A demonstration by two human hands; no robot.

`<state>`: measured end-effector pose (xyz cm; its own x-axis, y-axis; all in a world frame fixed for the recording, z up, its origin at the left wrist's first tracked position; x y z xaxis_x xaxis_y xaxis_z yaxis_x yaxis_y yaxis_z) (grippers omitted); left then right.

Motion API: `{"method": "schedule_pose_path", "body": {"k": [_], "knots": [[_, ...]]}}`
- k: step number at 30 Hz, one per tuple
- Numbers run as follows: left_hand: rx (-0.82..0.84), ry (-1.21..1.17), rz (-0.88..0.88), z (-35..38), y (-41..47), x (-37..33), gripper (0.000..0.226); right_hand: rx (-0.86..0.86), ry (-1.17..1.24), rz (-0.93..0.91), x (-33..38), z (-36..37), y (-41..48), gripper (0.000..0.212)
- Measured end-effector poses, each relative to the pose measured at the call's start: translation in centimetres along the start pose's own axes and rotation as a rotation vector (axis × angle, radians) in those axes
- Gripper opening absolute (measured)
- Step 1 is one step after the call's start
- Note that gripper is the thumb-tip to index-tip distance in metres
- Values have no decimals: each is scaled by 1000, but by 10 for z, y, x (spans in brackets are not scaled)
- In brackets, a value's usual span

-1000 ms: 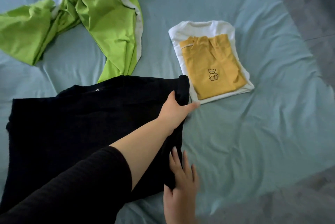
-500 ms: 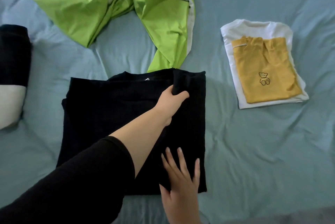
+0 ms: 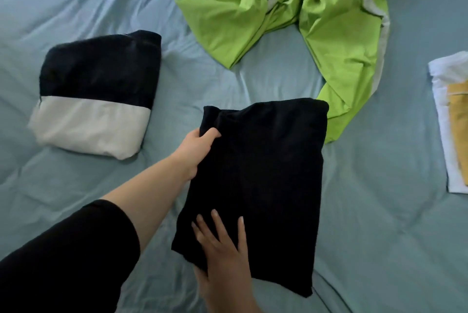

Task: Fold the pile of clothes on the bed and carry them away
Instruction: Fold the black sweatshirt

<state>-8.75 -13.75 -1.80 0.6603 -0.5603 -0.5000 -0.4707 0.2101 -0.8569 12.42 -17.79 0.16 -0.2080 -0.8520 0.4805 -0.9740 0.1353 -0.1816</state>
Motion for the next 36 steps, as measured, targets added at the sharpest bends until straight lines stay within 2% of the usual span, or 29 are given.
{"method": "schedule_pose_path", "body": {"k": [4, 7, 9, 11, 12, 13, 14, 15, 17, 18, 20, 22, 23, 25, 28, 34, 36], "knots": [[-26, 45, 19, -17, 5, 5, 19, 84, -22, 28, 4, 10, 15, 60], [-169, 172, 168, -9, 4, 5, 23, 140, -80, -10, 0, 10, 16, 53], [-393, 240, 316, -3, -4, 5, 39, 8, 76, -37, -12, 2, 13, 51], [-657, 391, 602, 4, -19, 6, 45, -266, 283, 31, -40, -16, 14, 36], [-693, 462, 777, 11, -25, 7, 43, -367, 289, 86, -59, -26, 17, 32], [-636, 556, 945, 21, -28, 10, 41, -412, 225, 134, -81, -36, 24, 33], [-521, 702, 1072, 32, -28, 15, 42, -387, 122, 159, -103, -46, 33, 38], [-393, 925, 1133, 41, -24, 23, 44, -281, 4, 179, -125, -55, 45, 44], [-209, 1423, 1096, 39, -5, 32, 49, -19, -228, 217, -165, -64, 69, 56], [-174, 1552, 1027, 32, 8, 32, 52, 55, -275, 250, -182, -65, 80, 59], [-226, 1542, 928, 19, 28, 24, 55, 39, -265, 369, -198, -65, 99, 61], [-356, 1456, 875, 21, 31, 19, 55, -75, -248, 456, -185, -62, 110, 60], [-429, 1412, 854, 26, 28, 23, 56, -144, -250, 451, -174, -56, 106, 58], [-505, 1353, 881, 31, 15, 54, 63, -186, -288, 294, -154, -33, 77, 57], [-376, 1446, 891, 15, 0, 105, 76, -10, -329, 161, -148, -2, 12, 63], [-226, 1590, 680, -16, -21, 119, 99, 147, -288, 229, -153, -6, -43, 75], [-176, 1547, 584, -28, -32, 131, 109, 190, -236, 277, -152, -9, -63, 83]]}}
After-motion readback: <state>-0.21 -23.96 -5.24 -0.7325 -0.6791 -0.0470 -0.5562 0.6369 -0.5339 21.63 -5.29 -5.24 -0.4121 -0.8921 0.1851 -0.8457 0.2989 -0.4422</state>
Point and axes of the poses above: each hand's wrist, its own y-axis towards the middle knuckle, its own z-axis out of the palm, x = y × z, the point moved 1 cm from there along y, towards the middle knuckle, and after that the axes turned 7 degrees about -z, right-handed, at the moved point
